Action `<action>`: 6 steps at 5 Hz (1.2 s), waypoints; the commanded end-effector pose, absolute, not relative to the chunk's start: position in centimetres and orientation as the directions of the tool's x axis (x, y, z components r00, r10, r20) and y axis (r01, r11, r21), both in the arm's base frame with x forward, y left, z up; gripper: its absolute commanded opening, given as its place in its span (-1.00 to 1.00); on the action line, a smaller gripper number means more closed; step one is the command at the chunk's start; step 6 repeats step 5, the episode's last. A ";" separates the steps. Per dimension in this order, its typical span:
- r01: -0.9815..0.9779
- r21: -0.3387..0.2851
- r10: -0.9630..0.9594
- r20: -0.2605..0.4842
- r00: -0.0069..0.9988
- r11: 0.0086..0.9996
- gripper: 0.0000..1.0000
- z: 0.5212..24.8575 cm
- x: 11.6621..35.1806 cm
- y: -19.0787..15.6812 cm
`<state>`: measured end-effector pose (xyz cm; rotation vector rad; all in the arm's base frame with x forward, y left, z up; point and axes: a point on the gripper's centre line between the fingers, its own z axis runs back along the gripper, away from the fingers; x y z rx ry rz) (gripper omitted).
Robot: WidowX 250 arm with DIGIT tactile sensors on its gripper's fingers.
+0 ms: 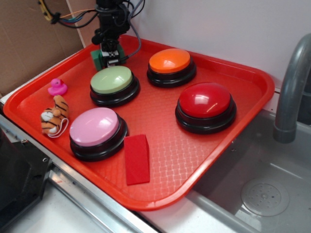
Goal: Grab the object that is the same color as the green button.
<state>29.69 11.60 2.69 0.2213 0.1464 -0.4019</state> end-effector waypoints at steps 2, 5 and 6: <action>-0.240 0.386 0.281 -0.051 0.958 0.891 -1.00 19.0 19.6 8.5; -0.084 0.260 0.087 0.001 0.996 0.962 -1.00 21.3 19.0 1.8; -0.084 0.260 0.087 0.001 0.996 0.962 -1.00 21.3 19.0 1.8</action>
